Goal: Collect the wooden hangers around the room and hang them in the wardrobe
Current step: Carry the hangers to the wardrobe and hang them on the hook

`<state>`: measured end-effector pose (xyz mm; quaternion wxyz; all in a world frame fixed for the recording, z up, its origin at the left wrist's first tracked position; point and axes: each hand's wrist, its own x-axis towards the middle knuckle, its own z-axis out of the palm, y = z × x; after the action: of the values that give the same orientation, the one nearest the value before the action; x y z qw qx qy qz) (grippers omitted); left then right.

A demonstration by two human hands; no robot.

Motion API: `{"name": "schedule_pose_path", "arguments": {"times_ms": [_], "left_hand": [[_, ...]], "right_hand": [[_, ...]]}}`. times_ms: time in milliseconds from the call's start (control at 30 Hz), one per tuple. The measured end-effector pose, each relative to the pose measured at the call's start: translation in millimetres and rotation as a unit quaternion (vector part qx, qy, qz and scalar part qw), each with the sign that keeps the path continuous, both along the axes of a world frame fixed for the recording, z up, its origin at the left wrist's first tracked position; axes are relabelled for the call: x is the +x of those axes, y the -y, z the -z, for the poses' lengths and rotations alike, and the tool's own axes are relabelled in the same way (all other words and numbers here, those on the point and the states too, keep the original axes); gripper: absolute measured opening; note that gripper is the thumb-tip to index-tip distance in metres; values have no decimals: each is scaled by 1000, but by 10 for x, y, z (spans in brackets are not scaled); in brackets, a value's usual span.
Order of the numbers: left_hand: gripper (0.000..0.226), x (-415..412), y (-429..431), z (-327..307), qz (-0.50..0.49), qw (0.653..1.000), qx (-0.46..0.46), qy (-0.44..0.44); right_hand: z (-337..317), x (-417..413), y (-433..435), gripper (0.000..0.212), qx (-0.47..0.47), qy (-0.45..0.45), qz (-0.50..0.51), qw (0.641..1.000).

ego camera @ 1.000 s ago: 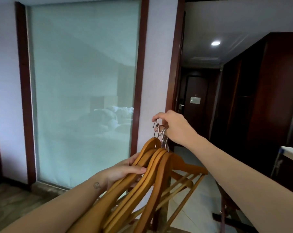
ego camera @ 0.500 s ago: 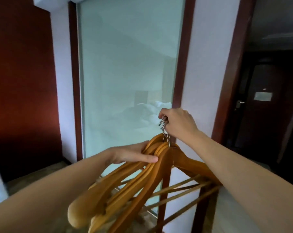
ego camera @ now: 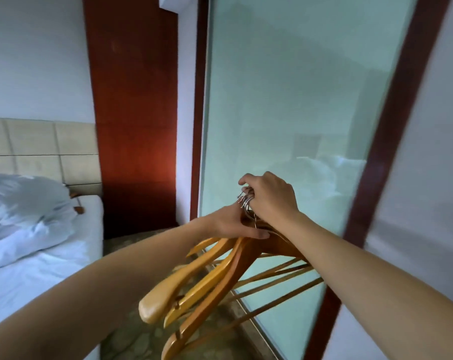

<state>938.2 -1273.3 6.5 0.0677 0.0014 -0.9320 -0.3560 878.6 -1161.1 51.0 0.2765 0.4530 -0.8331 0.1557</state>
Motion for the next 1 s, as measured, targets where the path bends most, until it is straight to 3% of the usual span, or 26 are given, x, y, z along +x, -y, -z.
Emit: {"name": "schedule_pose_path", "arguments": {"times_ms": [133,267,367,467,600,733,1000], "left_hand": [[58,-419,466,137,-58,998,-15,11],[93,-768,1017,133,-50,997,17,60],[98,-1038,1520,53,-61,996,10,71],[88,-1241,1995,-38,-86,995,17,52],[71,-1431,2544,-119,-158,976,152,-5],[43,-1747,3028,-112,-251,964,66,-59],[18,-2553,3998,7,-368,927,-44,-65]], "right_hand": [[117,-499,502,33,-10,66,-35,997],[87,-985,1077,31,-1,71,-89,993],[2,-1306,1578,27,9,35,-116,993],[-94,-1576,2066,22,16,12,-130,991],[-131,-1879,2600,24,34,-17,-143,989],[-24,-2210,3154,36,45,-28,-171,984],[197,-3109,4292,32,68,-61,-232,968]]}}
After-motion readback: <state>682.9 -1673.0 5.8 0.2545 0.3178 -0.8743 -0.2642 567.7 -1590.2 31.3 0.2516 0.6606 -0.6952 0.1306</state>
